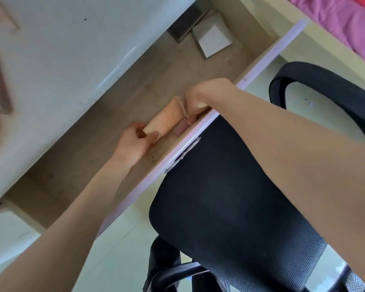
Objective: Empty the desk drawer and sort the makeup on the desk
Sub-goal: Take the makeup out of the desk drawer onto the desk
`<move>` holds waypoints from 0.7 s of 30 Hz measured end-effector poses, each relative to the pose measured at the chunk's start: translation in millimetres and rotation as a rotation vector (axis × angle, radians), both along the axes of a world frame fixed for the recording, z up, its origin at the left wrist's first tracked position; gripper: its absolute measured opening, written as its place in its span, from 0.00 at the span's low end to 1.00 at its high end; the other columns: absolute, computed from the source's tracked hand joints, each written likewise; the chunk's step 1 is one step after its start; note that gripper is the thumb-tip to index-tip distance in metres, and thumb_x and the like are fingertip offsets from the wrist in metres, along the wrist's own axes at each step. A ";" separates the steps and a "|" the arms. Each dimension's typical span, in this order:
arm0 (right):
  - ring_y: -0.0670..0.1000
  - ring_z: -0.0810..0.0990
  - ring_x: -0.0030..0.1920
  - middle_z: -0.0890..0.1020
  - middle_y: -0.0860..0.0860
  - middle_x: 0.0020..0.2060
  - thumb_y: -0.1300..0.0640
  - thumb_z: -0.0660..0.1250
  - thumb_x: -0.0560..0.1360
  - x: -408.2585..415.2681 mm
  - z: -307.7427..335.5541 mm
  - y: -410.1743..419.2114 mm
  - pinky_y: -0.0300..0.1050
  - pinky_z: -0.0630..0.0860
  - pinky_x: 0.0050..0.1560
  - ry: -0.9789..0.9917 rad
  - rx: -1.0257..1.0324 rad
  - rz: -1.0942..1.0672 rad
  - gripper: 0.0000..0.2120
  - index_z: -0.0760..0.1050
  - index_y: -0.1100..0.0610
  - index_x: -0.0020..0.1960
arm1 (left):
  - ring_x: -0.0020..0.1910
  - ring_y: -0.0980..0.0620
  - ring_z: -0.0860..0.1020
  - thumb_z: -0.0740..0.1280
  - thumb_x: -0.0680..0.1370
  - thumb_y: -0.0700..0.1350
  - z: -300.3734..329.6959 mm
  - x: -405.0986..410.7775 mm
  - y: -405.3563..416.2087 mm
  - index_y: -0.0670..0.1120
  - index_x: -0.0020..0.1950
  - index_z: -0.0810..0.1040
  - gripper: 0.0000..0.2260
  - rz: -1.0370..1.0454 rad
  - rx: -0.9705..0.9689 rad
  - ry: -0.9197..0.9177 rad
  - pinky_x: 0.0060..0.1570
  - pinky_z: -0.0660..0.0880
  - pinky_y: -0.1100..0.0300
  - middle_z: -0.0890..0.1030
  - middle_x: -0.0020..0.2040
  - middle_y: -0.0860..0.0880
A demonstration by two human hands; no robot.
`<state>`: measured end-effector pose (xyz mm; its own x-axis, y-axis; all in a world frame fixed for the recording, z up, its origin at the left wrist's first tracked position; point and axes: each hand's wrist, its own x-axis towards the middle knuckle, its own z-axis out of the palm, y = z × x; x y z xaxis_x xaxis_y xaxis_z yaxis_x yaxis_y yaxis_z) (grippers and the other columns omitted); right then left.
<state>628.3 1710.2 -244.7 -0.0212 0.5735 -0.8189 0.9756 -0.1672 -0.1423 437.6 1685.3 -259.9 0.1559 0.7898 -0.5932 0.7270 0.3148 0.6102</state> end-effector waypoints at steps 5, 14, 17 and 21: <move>0.56 0.78 0.47 0.77 0.53 0.46 0.58 0.64 0.75 -4.5 12.7 -10.2 0.49 0.76 0.51 0.052 0.060 -0.036 0.03 0.74 0.57 0.47 | 0.51 0.43 0.79 0.68 0.75 0.45 15.1 -3.7 -4.1 0.42 0.60 0.73 0.15 0.030 0.043 0.017 0.57 0.74 0.48 0.79 0.53 0.43; 0.49 0.64 0.30 0.70 0.53 0.30 0.41 0.70 0.69 -12.0 90.3 -58.7 0.38 0.62 0.31 0.532 0.299 -0.624 0.22 0.74 0.61 0.39 | 0.41 0.57 0.78 0.64 0.75 0.48 95.5 -40.1 -22.3 0.51 0.48 0.74 0.03 -0.111 0.274 0.052 0.38 0.70 0.66 0.81 0.37 0.55; 0.51 0.61 0.31 0.74 0.51 0.31 0.42 0.70 0.70 -30.6 111.1 -60.5 0.38 0.62 0.33 0.741 0.378 -0.831 0.13 0.82 0.51 0.46 | 0.40 0.63 0.76 0.64 0.76 0.50 128.6 -60.2 -18.4 0.53 0.47 0.73 0.02 -0.068 0.350 0.034 0.35 0.66 0.71 0.79 0.39 0.58; 0.45 0.68 0.30 0.84 0.50 0.50 0.54 0.67 0.75 -67.1 123.1 -36.7 0.32 0.64 0.31 1.045 0.395 -1.000 0.11 0.73 0.62 0.46 | 0.41 0.64 0.74 0.64 0.77 0.51 161.0 -89.0 1.3 0.52 0.49 0.73 0.04 0.126 0.442 -0.017 0.39 0.65 0.73 0.76 0.41 0.61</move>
<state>561.3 1673.5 -121.6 0.0406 0.8788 -0.4755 -0.0826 -0.4713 -0.8781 348.6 1686.6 -98.9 0.0494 0.9800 -0.1929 0.6881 0.1066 0.7177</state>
